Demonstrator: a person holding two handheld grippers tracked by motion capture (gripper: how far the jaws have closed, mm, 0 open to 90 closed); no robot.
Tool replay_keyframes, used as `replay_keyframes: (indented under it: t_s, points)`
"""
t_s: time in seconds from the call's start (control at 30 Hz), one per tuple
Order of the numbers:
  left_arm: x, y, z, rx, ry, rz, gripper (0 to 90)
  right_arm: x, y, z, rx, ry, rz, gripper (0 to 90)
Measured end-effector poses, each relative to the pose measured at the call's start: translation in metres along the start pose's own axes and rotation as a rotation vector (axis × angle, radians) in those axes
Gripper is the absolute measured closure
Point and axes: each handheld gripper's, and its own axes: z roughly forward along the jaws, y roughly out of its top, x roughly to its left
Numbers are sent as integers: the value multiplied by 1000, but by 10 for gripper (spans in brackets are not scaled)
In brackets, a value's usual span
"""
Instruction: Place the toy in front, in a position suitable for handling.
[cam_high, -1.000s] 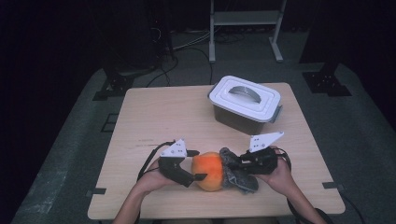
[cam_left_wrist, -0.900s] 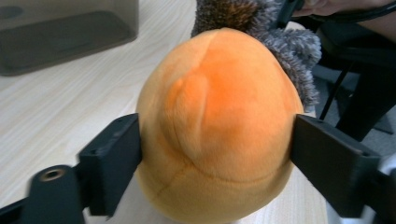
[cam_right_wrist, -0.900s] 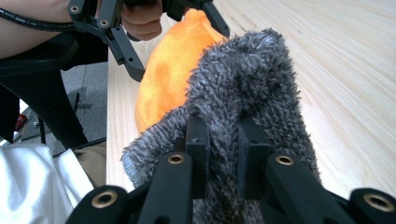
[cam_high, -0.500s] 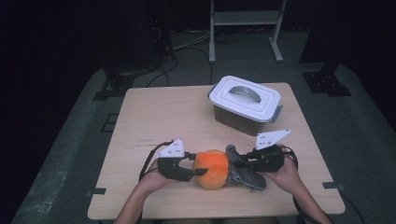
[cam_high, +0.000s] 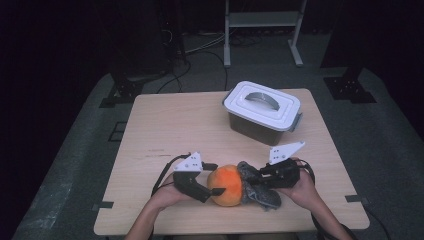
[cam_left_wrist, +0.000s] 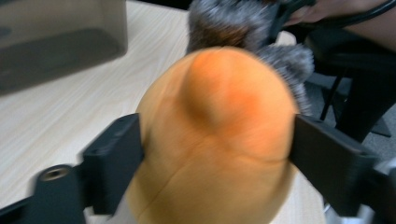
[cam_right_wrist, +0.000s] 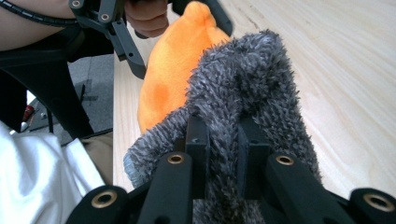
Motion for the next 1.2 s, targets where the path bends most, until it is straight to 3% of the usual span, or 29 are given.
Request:
replay_keyframes:
  t_s: [0.07, 0.27, 0.4, 0.43, 0.5, 0.57, 0.67, 0.77, 0.87, 0.93, 1.0, 1.13, 1.2]
  points:
    - [0, -4, 3, -6, -17, -1, 131, 1, -1, 0, 4, 2, -2, 771]
    - [-7, -4, 12, 20, 8, 32, 70, 4, 2, 0, -2, -15, -11, 773]
    - [-9, -5, 15, 35, 5, 64, 26, 13, 11, -2, -58, 6, -40, 776]
    - [-9, -6, 14, 41, 4, 75, 29, 15, 13, 0, -60, 14, -49, 776]
    - [-8, -5, 11, 50, 20, 77, 125, 15, 13, 2, -51, 14, -56, 776]
    - [-8, -4, 10, 49, 32, 77, 210, 12, 11, 1, -50, 6, -43, 776]
    - [-10, -3, 11, 46, 37, 80, 265, 2, 4, -5, -38, -19, -14, 776]
    - [-12, -4, 11, 48, 39, 84, 266, -5, -4, -9, 4, -69, 16, 773]
    - [-12, -4, 12, 48, 37, 80, 266, -6, -4, -14, -8, -78, 21, 773]
    - [-13, -4, 14, 48, 33, 83, 264, 4, 8, -17, -76, -42, -14, 773]
    - [-17, -3, 17, 53, 26, 101, 257, 12, 15, -14, -88, -22, -43, 772]
    - [-18, -4, 17, 63, 27, 118, 254, 18, 17, -4, -54, -16, -71, 767]
    - [-19, -4, 19, 63, 27, 117, 249, 10, 10, -3, -50, -9, -38, 770]
